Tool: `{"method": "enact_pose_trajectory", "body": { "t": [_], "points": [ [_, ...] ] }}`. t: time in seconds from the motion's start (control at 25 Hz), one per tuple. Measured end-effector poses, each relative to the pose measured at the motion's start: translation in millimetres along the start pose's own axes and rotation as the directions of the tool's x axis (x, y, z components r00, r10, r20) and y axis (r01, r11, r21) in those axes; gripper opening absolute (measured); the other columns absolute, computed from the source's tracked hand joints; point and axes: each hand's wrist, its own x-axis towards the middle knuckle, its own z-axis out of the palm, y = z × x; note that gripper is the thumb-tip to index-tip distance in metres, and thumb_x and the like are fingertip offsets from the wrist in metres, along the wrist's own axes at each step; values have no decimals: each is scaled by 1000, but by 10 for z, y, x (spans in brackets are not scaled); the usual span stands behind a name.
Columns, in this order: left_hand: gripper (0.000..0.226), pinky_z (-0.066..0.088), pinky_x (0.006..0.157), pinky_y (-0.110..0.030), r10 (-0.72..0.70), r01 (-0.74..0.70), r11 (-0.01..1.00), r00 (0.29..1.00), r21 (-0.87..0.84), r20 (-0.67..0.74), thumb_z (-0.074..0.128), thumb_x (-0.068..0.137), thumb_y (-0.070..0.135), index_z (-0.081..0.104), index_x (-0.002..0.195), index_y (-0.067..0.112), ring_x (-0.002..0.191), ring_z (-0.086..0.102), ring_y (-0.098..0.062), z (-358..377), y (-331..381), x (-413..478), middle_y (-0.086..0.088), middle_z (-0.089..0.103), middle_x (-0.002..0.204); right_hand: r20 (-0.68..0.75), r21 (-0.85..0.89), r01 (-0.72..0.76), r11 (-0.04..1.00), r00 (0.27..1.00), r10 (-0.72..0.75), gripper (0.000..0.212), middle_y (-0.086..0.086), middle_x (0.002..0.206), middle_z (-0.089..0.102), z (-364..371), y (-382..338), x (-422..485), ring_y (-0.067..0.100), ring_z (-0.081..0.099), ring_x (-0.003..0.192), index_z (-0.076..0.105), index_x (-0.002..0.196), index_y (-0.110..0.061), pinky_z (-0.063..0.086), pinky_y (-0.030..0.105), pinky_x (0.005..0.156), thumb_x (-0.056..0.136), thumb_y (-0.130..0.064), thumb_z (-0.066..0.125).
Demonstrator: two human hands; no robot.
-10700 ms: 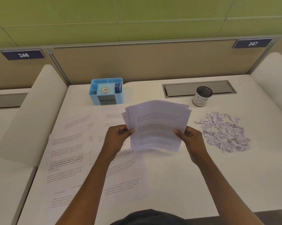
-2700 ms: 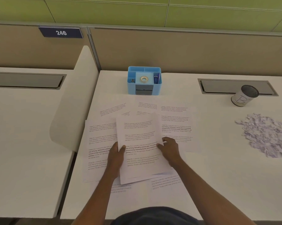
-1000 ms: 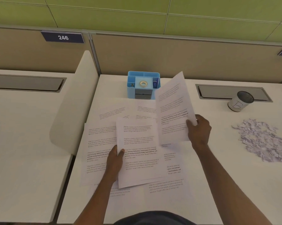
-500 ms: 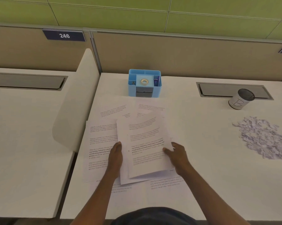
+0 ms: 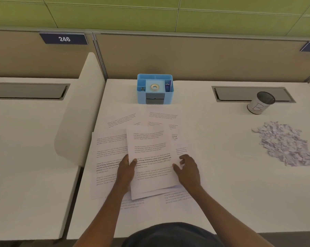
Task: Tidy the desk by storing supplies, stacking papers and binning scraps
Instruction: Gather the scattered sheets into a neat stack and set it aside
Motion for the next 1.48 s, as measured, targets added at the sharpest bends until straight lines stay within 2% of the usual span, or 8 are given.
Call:
{"method": "enact_pose_trajectory", "body": {
  "t": [0.16,0.36,0.6,0.96,1.12,1.2,1.32,1.48],
  "points": [
    [30,54,110,-47,-2,3,999,1000,-53,32,56,109,13,64,135,26,122,68,-21,-18,12,2,3,72,131,-108,-266,-86,960,992,59,78,8,143,44,-204,191,-73,28,43,132,38,146,-13,43,42,106,85,-46,73],
    [30,53,111,-46,2,1,997,999,-81,41,57,109,12,65,133,29,123,69,-18,-33,-3,32,6,73,131,-109,-411,-188,892,982,157,94,13,143,42,-268,342,-164,32,42,131,32,145,-9,44,43,102,77,-58,76],
    [29,53,111,-51,-32,35,993,999,-113,29,58,109,11,66,133,24,120,70,-20,-26,-21,49,5,74,128,-115,-337,-226,914,973,198,75,13,121,51,-280,318,-152,32,49,115,48,120,-9,51,42,90,71,-52,85],
    [27,52,112,-51,-28,30,995,999,-100,25,58,109,10,65,131,24,117,69,-18,-13,15,27,6,73,124,-25,-169,-305,937,952,305,70,12,123,58,-263,344,-78,33,59,113,49,127,-7,53,41,90,74,-33,86],
    [27,53,111,-50,-20,23,994,999,-104,33,58,109,11,65,130,28,119,70,-18,-20,13,14,7,74,126,-20,57,-307,950,951,309,29,9,101,69,-450,322,-54,27,66,82,58,100,-9,55,34,66,76,-12,74],
    [28,53,111,-49,-16,20,994,999,-107,39,58,109,12,65,130,28,119,70,-18,-19,18,9,6,74,126,-74,27,-258,966,963,259,16,8,93,72,-652,276,-32,29,68,80,63,91,-11,55,34,66,77,-11,71],
    [28,54,109,-47,-7,12,993,999,-113,43,58,109,13,66,129,30,120,70,-17,-19,6,4,7,74,128,-227,-152,-176,973,964,139,15,9,100,73,-1064,127,11,33,69,92,70,100,-16,43,28,71,86,-17,67],
    [26,56,105,-45,13,-10,995,999,-97,32,60,108,14,66,128,31,117,71,-16,-15,23,-23,8,74,127,-433,-175,-48,983,901,-33,14,8,95,74,-1553,-258,11,34,68,87,71,103,-17,38,28,70,92,-18,62]
  ]
}}
